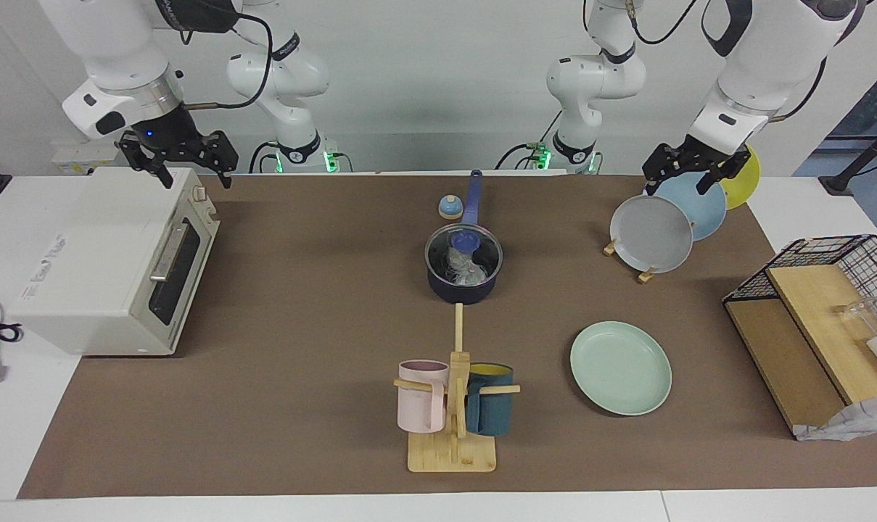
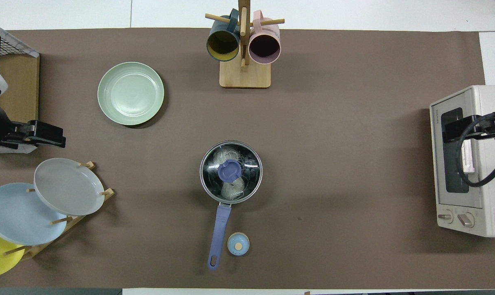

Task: Transfer vermicelli from pot to plate

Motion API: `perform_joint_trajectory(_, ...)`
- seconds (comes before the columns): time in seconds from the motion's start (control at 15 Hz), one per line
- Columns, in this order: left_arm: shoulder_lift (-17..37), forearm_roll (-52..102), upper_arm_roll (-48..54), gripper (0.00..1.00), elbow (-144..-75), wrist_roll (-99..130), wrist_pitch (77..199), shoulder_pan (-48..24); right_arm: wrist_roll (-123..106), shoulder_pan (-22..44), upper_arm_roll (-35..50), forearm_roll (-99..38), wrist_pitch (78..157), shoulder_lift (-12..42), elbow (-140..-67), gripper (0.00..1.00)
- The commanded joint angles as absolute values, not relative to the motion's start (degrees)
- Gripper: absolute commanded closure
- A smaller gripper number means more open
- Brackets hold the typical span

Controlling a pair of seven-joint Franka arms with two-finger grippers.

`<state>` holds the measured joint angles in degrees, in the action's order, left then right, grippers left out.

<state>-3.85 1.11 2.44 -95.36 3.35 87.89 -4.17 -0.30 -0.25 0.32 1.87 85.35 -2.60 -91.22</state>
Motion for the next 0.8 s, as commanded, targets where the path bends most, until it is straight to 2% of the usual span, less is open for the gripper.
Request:
perform_joint_trajectory(0.0,-4.2,-0.2,2.9,0.00,-95.1,2.9,87.3,-3.6,-1.4,-0.7,0.7,1.3,85.0,-3.8,-92.4,0.00)
perform_joint_trajectory(0.73,-4.2,-0.2,2.9,0.00,-95.1,2.9,87.3,-3.6,-1.1,2.5,1.1,-1.8,86.3,-3.1,-92.6,0.00)
